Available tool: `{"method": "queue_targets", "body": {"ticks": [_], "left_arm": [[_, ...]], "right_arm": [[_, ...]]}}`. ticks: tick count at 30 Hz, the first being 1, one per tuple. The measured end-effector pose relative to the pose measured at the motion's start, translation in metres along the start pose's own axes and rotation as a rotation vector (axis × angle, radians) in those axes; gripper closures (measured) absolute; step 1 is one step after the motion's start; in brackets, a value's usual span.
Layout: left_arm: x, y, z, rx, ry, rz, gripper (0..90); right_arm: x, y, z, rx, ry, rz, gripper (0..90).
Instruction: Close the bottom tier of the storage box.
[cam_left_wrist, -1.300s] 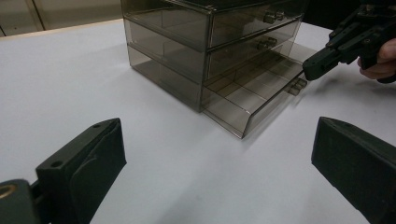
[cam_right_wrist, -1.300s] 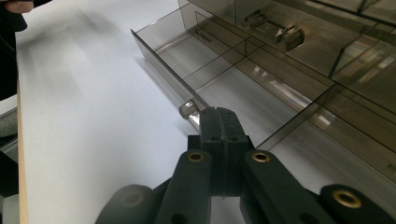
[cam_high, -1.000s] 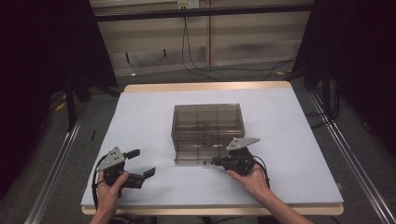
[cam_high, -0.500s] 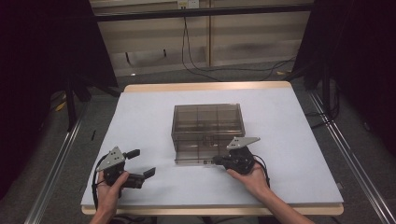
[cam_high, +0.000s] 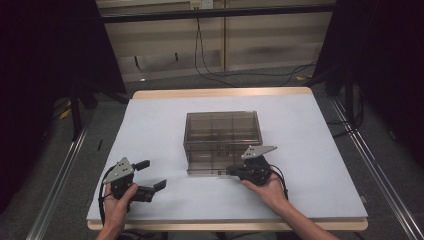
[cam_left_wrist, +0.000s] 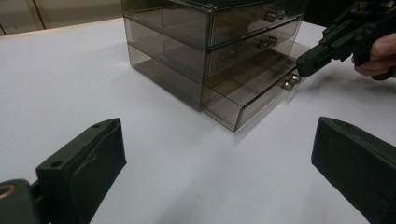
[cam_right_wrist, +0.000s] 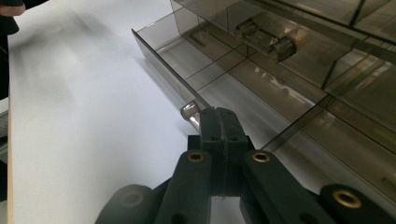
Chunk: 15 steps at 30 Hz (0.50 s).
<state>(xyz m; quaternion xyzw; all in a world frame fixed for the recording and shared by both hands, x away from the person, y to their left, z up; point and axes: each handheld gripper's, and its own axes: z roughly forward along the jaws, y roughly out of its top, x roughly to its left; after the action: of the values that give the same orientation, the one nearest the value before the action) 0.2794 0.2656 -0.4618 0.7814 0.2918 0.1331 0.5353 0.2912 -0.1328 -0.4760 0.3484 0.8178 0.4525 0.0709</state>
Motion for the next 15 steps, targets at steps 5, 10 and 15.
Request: {"method": "queue_targets", "body": {"ticks": [5,10,15], "left_arm": [[-0.0003,-0.0001,-0.0004,0.004,0.005,-0.003,2.8],[-0.0004,-0.0002,-0.0004,0.005,0.005,-0.004,2.8],[-0.0001,-0.0002,-0.0008,0.003,0.007,-0.001,2.8]], "right_arm": [[-0.0013,0.0004,0.0004,-0.003,0.001,0.002,90.0],[-0.0019,0.0007,0.0007,-0.016,0.000,0.006,90.0],[-0.0027,0.0011,0.0012,-0.018,-0.001,0.013,90.0]]}}
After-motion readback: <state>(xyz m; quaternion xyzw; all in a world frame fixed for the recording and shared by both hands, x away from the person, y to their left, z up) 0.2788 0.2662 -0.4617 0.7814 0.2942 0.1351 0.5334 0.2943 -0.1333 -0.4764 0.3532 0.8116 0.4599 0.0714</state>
